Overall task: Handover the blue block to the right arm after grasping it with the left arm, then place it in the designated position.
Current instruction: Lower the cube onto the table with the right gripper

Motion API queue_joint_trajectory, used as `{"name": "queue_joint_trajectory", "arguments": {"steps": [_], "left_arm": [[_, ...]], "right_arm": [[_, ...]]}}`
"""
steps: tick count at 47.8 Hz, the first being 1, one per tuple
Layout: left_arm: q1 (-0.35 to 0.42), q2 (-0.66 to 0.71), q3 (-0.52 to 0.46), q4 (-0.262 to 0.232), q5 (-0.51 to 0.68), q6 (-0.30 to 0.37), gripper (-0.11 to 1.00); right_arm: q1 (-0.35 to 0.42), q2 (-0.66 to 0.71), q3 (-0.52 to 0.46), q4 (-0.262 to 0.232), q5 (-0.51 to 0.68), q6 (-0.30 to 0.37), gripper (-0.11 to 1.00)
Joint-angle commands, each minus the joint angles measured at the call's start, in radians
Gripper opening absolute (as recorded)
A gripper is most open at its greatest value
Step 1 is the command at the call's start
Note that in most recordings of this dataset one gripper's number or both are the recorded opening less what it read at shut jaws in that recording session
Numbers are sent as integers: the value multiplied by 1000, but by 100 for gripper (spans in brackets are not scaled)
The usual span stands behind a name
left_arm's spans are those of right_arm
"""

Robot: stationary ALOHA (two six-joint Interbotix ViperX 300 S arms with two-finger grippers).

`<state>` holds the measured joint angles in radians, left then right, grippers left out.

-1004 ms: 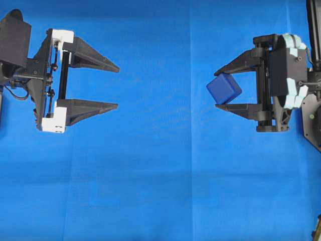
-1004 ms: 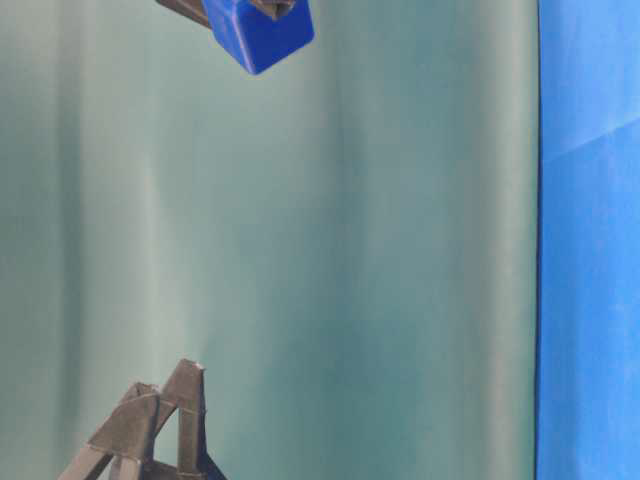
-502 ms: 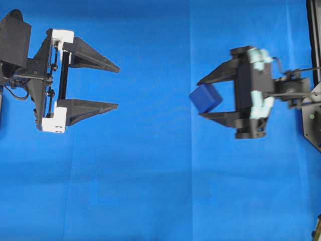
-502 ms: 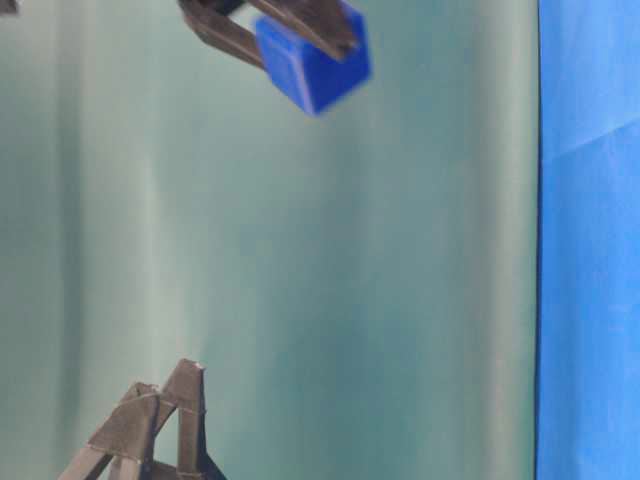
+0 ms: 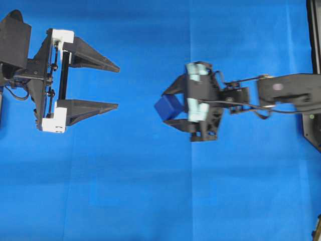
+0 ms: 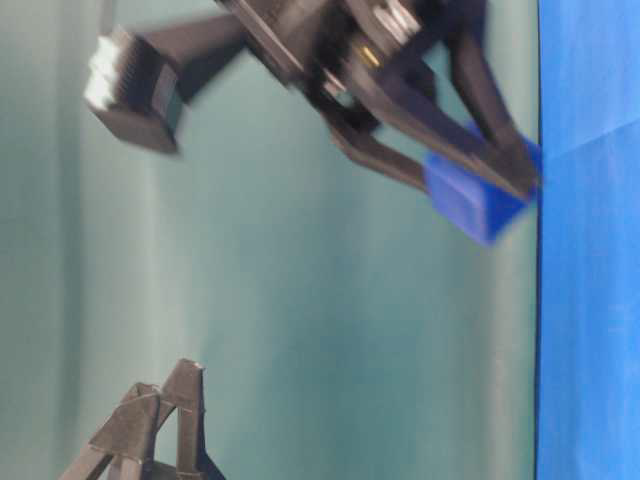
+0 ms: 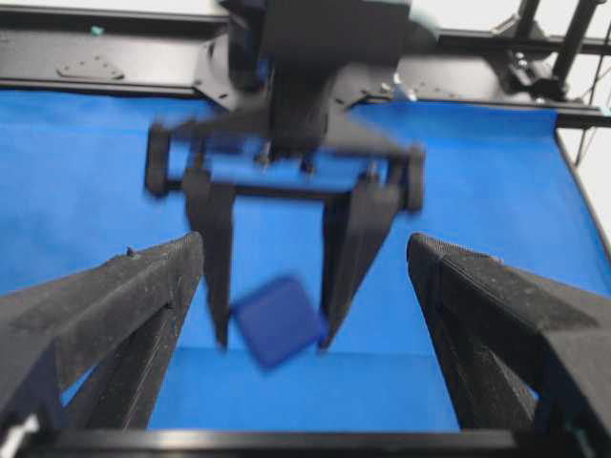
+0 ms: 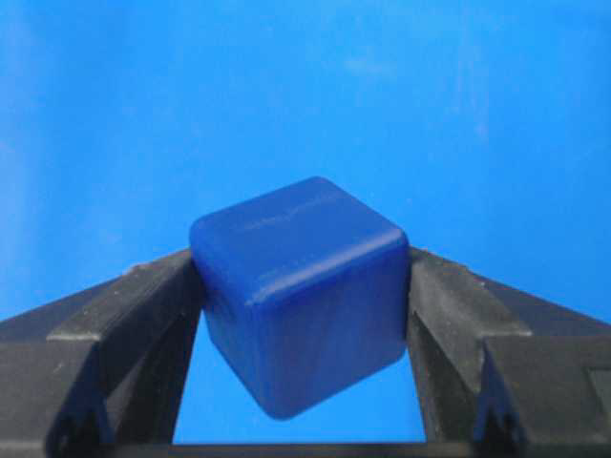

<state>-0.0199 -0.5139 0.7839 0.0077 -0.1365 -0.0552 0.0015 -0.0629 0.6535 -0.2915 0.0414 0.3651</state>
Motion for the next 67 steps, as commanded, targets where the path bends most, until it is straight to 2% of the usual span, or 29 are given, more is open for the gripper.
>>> {"name": "queue_joint_trajectory", "arguments": {"steps": [1, 16, 30, 41, 67], "left_arm": [[-3, -6, -26, 0, -6, 2, 91], [-3, -6, -25, 0, -5, 3, 91], [-3, -6, -25, 0, -5, 5, 91], [-3, -6, -25, 2, -5, 6, 91], [-3, -8, -23, 0, -5, 5, 91]], "right_arm": [[-15, 49, -43, 2, -51, 11, 48], [-26, 227, -120, 5, -124, 48, 48], [-34, 330, -143, 64, -215, 48, 48], [-34, 345, -140, 91, -229, 48, 48], [-34, 364, -143, 112, -222, 48, 48]]}}
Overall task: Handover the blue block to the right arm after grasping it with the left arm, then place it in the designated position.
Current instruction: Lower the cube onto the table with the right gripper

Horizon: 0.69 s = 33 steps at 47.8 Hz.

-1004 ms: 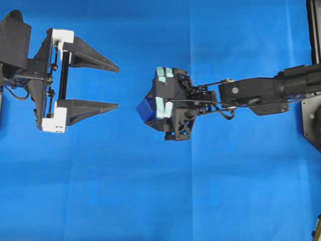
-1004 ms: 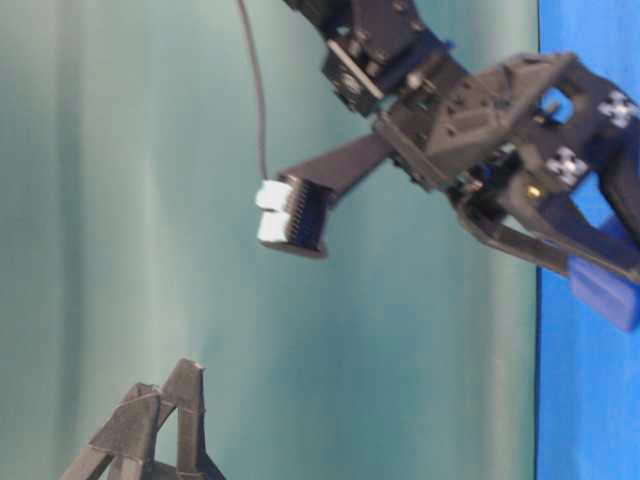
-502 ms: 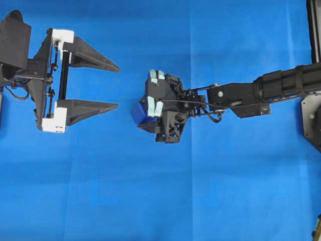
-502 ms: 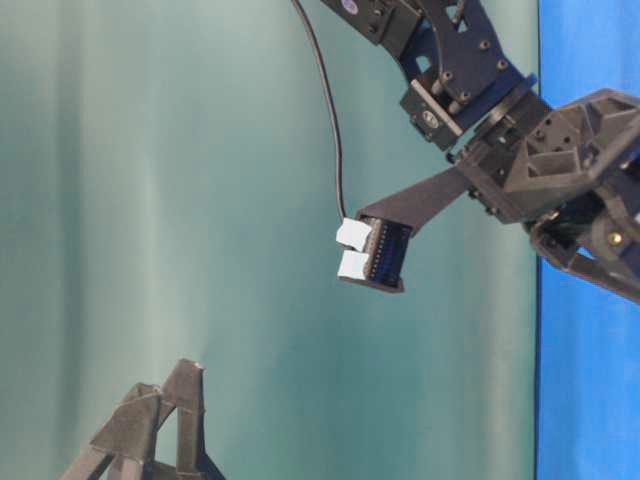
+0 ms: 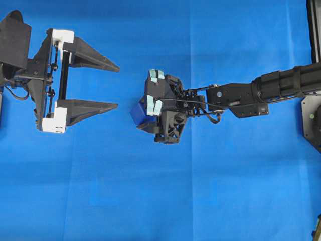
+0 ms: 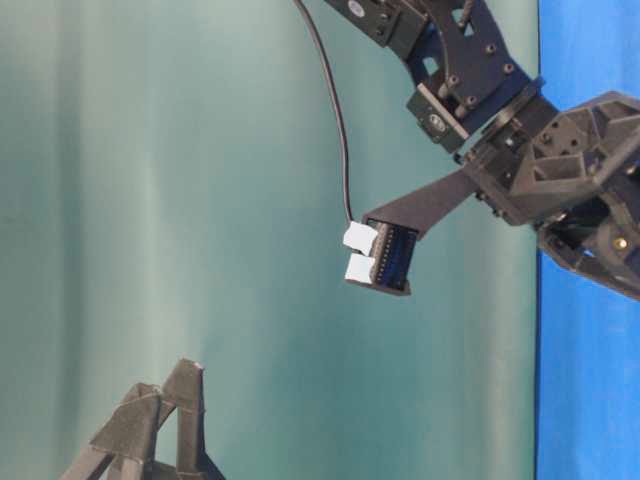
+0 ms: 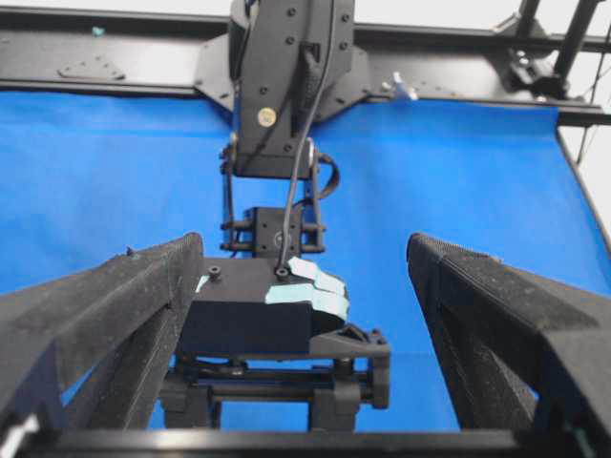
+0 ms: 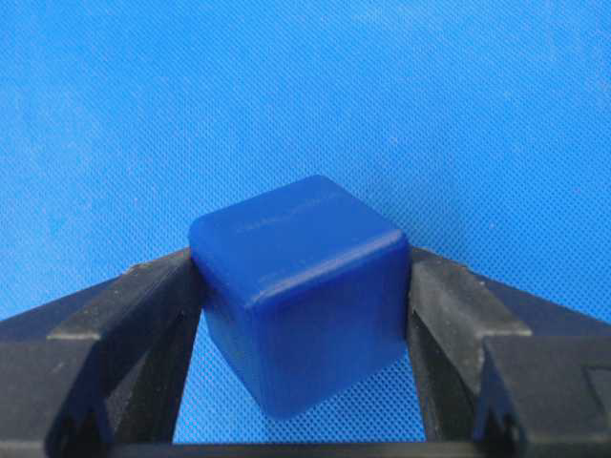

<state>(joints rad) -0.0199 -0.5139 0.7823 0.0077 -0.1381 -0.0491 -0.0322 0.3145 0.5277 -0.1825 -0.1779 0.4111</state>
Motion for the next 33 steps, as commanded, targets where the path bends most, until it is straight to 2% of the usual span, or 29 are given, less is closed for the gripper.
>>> {"name": "queue_joint_trajectory", "arguments": {"steps": [1, 10, 15, 18, 33], "left_arm": [[-3, -8, -23, 2, -3, -2, 91], [-3, -8, -23, 2, -3, -2, 91], [-3, -8, -21, 2, -3, -2, 91], [-3, -9, -21, 2, -3, -2, 91], [-3, -11, -20, 2, -3, 2, 91]], "right_arm": [[0, -14, -17, 3, -5, 2, 48], [0, -14, -17, 6, -3, 2, 51], [0, -14, -17, 14, -3, 2, 79], [0, -15, -17, 15, -3, 2, 92], [9, -95, -17, 17, 84, 0, 86]]}}
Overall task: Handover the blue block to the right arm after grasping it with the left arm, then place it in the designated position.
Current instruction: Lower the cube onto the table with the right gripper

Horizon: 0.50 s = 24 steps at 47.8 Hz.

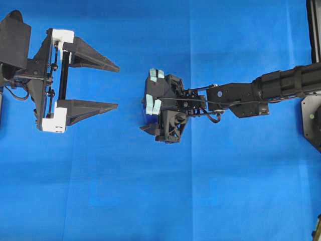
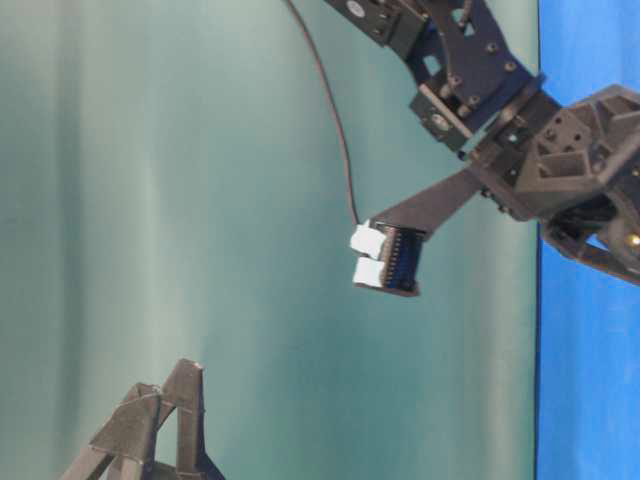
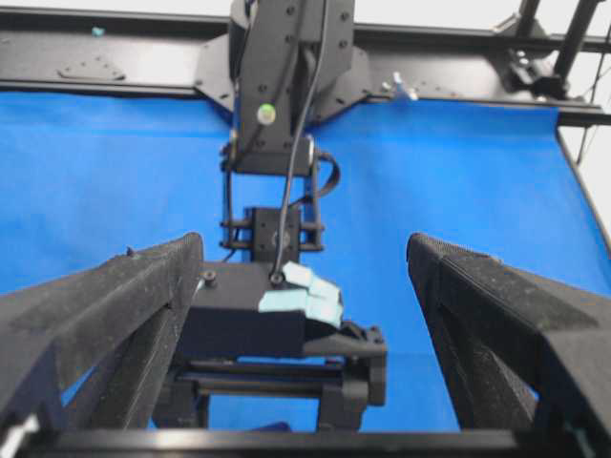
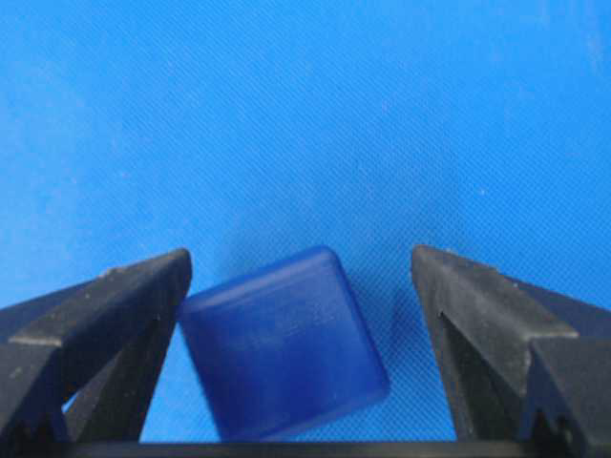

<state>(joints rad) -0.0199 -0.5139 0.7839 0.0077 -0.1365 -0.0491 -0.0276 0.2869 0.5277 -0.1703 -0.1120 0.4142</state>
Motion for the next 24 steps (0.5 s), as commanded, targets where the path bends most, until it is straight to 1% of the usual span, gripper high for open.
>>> {"name": "queue_joint_trajectory", "arguments": {"steps": [1, 16, 24], "left_arm": [[-2, -11, -21, 2, -5, 2, 91], [-3, -9, -25, 0, -5, -3, 91], [-3, -9, -25, 2, -5, -3, 91]], "right_arm": [[6, -77, -17, 5, 26, -3, 86], [12, -255, -5, -2, 172, -12, 86], [12, -374, 8, -21, 259, -12, 86]]}}
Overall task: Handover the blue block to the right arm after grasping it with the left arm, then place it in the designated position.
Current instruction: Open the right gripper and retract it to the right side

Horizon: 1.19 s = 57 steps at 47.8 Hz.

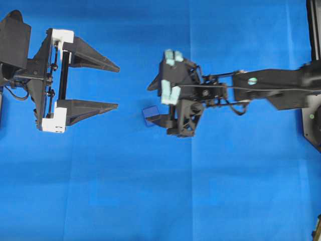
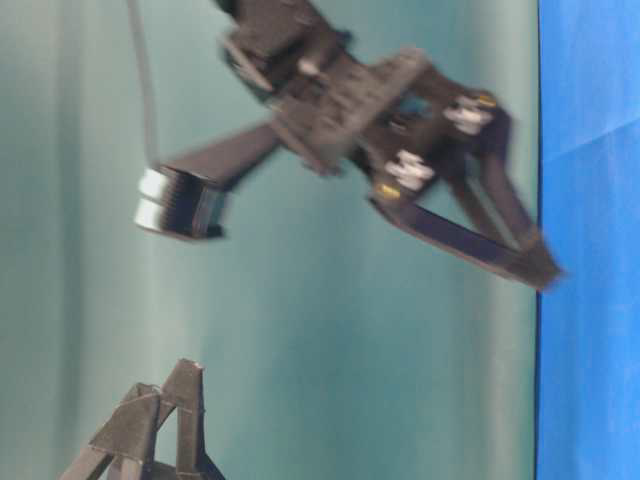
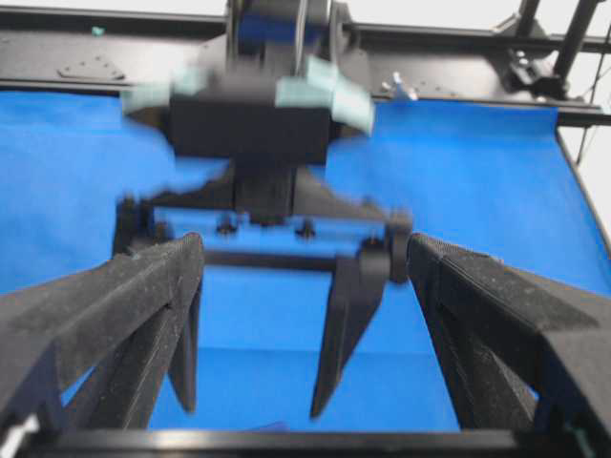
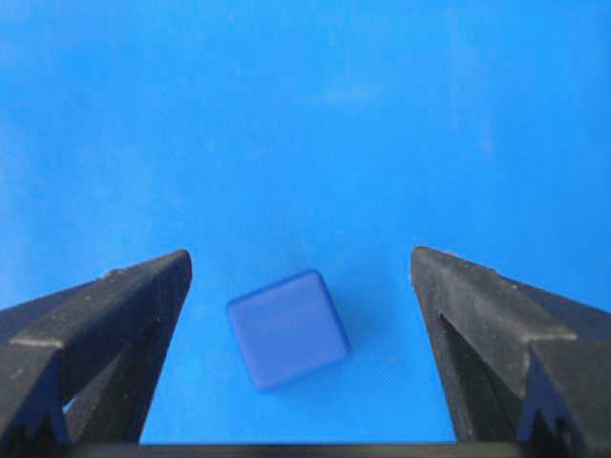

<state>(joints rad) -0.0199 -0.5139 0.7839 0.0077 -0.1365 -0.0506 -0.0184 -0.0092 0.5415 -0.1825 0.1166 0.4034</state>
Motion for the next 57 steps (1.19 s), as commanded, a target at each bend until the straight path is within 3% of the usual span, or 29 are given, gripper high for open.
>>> {"name": "queue_joint_trajectory", "arguments": {"steps": [1, 17, 33, 49, 57], "left_arm": [[-3, -9, -25, 0, -5, 0, 91], [-3, -11, -23, 0, -5, -2, 91], [-3, -11, -23, 2, -5, -3, 91], [-3, -11, -21, 2, -5, -3, 91], [-3, -11, -21, 2, -5, -3, 91]], "right_arm": [[3, -92, -5, -12, 40, -2, 86], [3, -319, 52, -44, 130, -2, 85], [3, -486, 130, -44, 147, -2, 86], [3, -502, 140, -57, 132, -2, 85], [3, -509, 147, -69, 61, -2, 85]]}}
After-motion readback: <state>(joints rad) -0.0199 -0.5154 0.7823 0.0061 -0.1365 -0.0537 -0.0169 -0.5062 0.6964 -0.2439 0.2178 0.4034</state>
